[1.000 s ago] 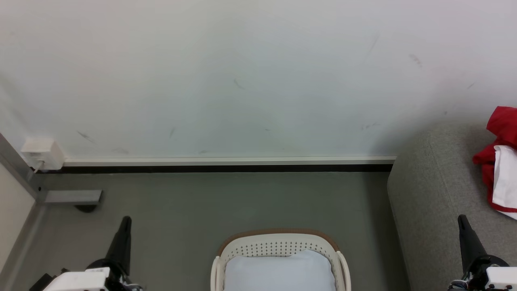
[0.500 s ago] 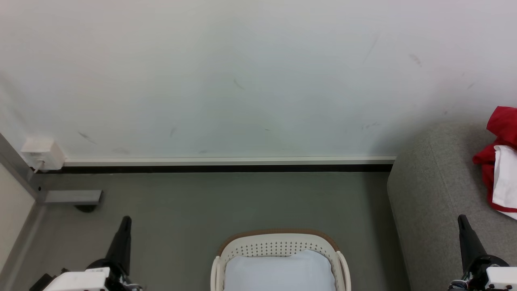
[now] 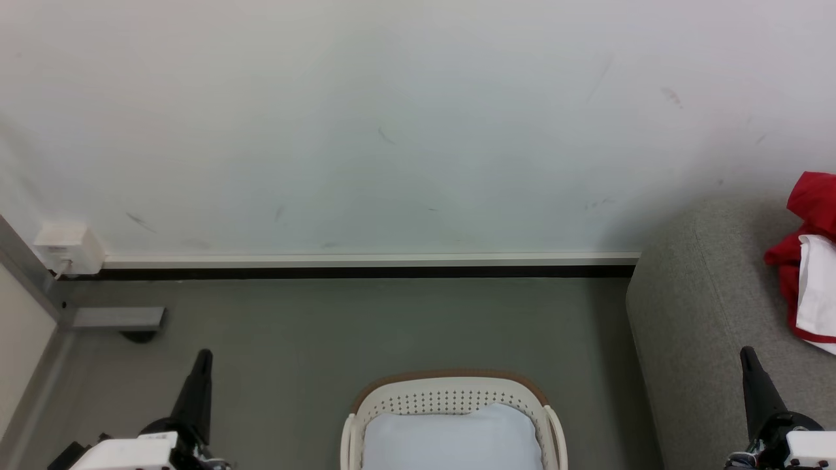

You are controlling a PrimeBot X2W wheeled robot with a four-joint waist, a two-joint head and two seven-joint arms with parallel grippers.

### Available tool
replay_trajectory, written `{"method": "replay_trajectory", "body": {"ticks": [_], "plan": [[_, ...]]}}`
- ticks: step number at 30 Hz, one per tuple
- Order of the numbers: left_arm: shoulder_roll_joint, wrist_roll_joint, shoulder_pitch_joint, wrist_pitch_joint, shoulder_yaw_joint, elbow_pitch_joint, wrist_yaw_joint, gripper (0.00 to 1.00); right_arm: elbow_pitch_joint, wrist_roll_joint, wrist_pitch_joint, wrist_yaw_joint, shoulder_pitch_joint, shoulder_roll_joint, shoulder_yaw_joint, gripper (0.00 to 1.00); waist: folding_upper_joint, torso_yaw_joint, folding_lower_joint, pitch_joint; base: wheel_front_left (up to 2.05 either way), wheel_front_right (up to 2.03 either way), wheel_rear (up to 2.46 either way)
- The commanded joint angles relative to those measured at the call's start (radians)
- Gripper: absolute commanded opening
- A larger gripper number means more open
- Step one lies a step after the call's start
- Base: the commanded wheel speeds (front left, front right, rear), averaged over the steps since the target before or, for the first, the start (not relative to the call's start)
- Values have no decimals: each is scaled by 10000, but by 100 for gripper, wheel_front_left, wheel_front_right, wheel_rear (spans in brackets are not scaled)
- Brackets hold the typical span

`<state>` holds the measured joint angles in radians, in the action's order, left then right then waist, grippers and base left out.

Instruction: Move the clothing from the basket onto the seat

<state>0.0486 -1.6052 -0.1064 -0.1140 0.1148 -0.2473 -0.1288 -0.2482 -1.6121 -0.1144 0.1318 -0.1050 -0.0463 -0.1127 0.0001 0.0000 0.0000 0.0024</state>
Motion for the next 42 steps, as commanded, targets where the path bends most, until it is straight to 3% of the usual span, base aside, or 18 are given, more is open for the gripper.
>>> {"method": "replay_trajectory", "body": {"ticks": [1,42], "plan": [[24,-138,-90,-38,14,29,-38,0,49,-12,-32,-21,-117,-77,-36,0,-1,0,0,0,0,0,0],[24,-138,-89,-38,14,29,-38,0,49,-12,-31,-22,-117,-77,-36,0,-1,0,0,0,0,0,0]]}}
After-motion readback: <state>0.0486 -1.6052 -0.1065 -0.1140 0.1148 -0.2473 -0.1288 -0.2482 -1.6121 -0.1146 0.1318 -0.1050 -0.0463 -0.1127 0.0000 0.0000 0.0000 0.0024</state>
